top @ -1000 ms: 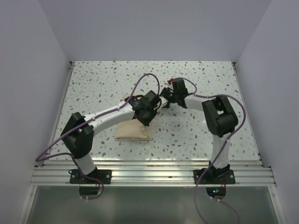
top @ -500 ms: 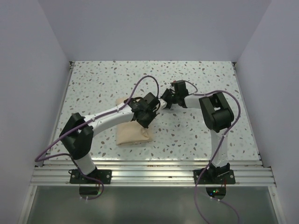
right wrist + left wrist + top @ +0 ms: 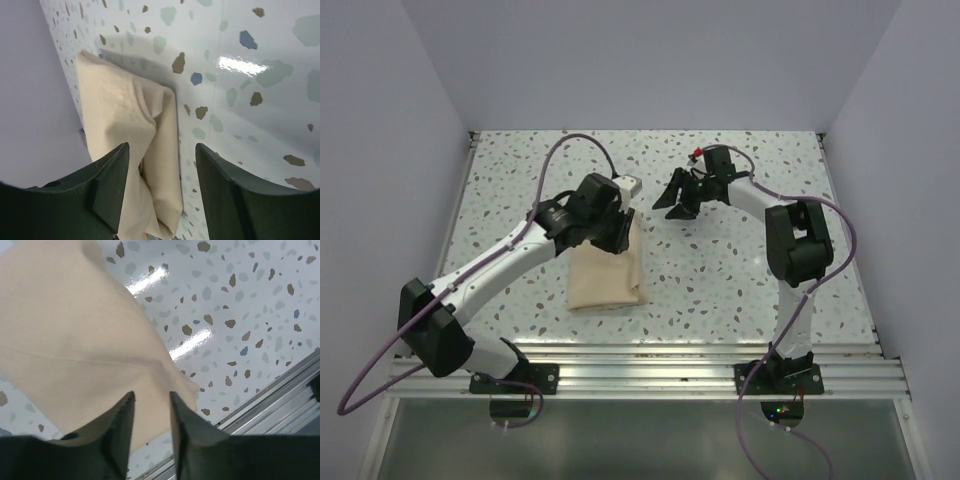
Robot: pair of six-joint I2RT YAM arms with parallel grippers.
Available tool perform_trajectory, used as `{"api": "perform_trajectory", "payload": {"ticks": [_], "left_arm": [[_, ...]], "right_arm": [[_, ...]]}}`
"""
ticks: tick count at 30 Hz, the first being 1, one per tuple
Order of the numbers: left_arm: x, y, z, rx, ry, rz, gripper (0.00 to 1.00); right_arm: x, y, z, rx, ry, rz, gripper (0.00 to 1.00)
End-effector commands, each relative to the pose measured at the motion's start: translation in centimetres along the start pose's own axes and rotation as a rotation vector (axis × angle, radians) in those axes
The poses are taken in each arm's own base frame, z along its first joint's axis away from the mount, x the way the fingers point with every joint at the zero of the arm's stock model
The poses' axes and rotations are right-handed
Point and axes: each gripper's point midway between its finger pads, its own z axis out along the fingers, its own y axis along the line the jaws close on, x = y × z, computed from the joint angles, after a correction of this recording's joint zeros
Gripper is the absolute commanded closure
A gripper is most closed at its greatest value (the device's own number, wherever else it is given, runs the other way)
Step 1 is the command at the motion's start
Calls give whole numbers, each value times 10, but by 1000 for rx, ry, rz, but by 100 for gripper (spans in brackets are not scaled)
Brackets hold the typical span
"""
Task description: Prepare the surgical pack
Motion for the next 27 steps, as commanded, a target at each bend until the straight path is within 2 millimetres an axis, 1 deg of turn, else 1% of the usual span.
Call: {"api": "perform_trajectory", "payload": {"ticks": [1,2,3,4,5,6,7,8,9,10,12,13,14,15,16,17,18,20,21,22,23,24,25,26,27], "left_arm": [[-15,10,-31,-5,-80,-131,69],[-7,7,-30,22,-50,-151,79],[1,8,-28,39,-26,-177,94],[18,6,-22,57,19,-183,100],[27,-2,-20,108,49,-194,100],[33,-7,-16,142,57,-210,100],[53,-10,-9,166,105,-227,100],[61,-19,-7,223,138,-250,100],[70,-21,-4,236,164,-264,100],[84,-20,2,232,208,-281,100],[93,-23,5,254,228,-299,100],[101,-23,6,253,246,-305,100],[103,-23,6,259,254,-310,100],[107,-23,7,260,268,-314,100],[113,-22,8,256,283,-320,100],[117,-20,9,245,291,-329,100],[121,-19,10,234,300,-337,100],[137,-13,17,194,349,-369,100],[147,-9,22,166,392,-385,100],[151,-1,26,116,405,-390,100],[155,4,28,76,422,-403,100],[156,11,31,37,427,-408,100],[157,23,33,-24,423,-412,100],[156,30,33,-52,422,-420,100],[152,35,36,-71,422,-420,100]], "right_arm": [[-14,42,-17,-86,-12,-81,41],[-19,48,-14,-103,-21,-71,41],[-25,53,-9,-122,-39,-90,42],[-36,66,-8,-138,-69,-115,43],[-41,73,-5,-150,-81,-114,43],[-41,73,11,-156,-70,-115,44],[-51,90,12,-180,-91,-139,44],[-49,96,22,-184,-78,-132,45],[-50,101,28,-190,-78,-139,45],[-55,102,42,-193,-77,-148,45],[-48,111,61,-202,-55,-164,46],[-49,108,76,-205,-43,-167,48],[-47,109,83,-205,-34,-171,48],[-41,109,94,-203,-17,-177,48],[-42,114,98,-212,-21,-189,49],[-37,104,109,-198,-4,-179,49],[-35,101,114,-196,4,-170,49],[-27,87,123,-191,38,-145,49],[-19,81,126,-189,68,-135,49],[-15,75,125,-181,83,-145,50],[-11,76,122,-184,95,-151,50],[1,65,122,-176,125,-136,50],[5,62,118,-178,131,-142,51],[4,67,109,-186,118,-153,51],[17,53,107,-165,145,-129,52]]}}
